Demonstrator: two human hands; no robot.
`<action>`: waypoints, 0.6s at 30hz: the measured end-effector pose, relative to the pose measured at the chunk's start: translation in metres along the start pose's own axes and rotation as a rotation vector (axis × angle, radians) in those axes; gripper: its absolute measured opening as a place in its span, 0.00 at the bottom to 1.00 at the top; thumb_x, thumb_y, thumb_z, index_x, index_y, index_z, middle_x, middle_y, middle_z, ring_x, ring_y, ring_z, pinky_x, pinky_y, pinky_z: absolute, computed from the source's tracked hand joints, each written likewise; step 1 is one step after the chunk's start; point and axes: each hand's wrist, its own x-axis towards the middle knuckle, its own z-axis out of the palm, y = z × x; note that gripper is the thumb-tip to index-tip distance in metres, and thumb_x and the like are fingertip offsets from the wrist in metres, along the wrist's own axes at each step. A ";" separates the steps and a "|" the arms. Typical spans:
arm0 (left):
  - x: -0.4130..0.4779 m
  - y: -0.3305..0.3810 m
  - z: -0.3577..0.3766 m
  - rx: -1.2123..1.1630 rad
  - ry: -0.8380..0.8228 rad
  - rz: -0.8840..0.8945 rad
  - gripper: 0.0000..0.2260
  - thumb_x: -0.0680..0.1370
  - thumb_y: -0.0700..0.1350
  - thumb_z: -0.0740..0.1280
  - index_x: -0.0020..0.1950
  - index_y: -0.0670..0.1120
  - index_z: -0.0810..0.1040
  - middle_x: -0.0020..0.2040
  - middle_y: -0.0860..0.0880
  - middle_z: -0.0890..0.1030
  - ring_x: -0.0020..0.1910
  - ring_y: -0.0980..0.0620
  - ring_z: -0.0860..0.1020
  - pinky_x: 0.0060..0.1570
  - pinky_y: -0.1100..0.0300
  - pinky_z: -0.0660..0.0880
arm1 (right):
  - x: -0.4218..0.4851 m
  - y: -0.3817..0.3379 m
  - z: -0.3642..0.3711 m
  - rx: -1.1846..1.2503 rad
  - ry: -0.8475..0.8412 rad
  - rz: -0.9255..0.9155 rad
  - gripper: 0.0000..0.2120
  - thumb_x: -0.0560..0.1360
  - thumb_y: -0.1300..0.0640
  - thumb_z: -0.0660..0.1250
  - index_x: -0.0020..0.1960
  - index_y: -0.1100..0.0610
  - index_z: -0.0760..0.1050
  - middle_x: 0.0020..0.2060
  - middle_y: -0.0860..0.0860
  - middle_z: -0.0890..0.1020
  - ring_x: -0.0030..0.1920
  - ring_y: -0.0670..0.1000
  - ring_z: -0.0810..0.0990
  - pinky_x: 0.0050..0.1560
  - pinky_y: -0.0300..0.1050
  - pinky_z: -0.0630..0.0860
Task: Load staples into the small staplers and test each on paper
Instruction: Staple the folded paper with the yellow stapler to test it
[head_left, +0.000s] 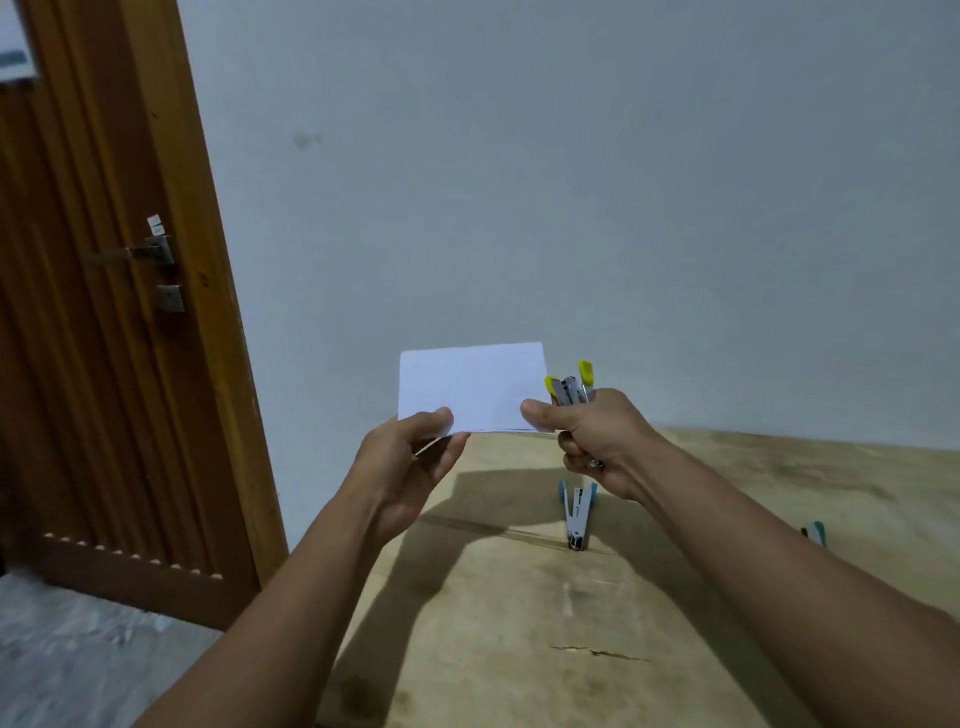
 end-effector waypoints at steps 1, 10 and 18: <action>-0.002 -0.001 0.003 -0.098 0.004 -0.036 0.01 0.75 0.34 0.69 0.44 0.37 0.79 0.40 0.45 0.82 0.36 0.49 0.83 0.39 0.61 0.82 | 0.000 0.000 0.001 0.012 0.017 -0.016 0.20 0.69 0.61 0.77 0.36 0.55 0.64 0.28 0.54 0.73 0.25 0.49 0.57 0.23 0.39 0.57; 0.008 -0.029 0.022 -0.050 -0.020 0.040 0.04 0.75 0.32 0.69 0.46 0.30 0.78 0.43 0.40 0.82 0.39 0.45 0.85 0.42 0.60 0.82 | 0.002 0.003 0.004 0.008 0.024 -0.031 0.13 0.68 0.63 0.77 0.39 0.57 0.73 0.36 0.59 0.69 0.27 0.49 0.57 0.28 0.42 0.57; 0.017 -0.039 0.018 -0.019 0.029 0.165 0.12 0.72 0.32 0.72 0.54 0.30 0.79 0.41 0.43 0.85 0.40 0.45 0.85 0.39 0.64 0.80 | 0.003 0.008 0.004 -0.055 0.037 -0.025 0.10 0.70 0.60 0.76 0.44 0.59 0.76 0.31 0.54 0.80 0.24 0.48 0.60 0.27 0.40 0.60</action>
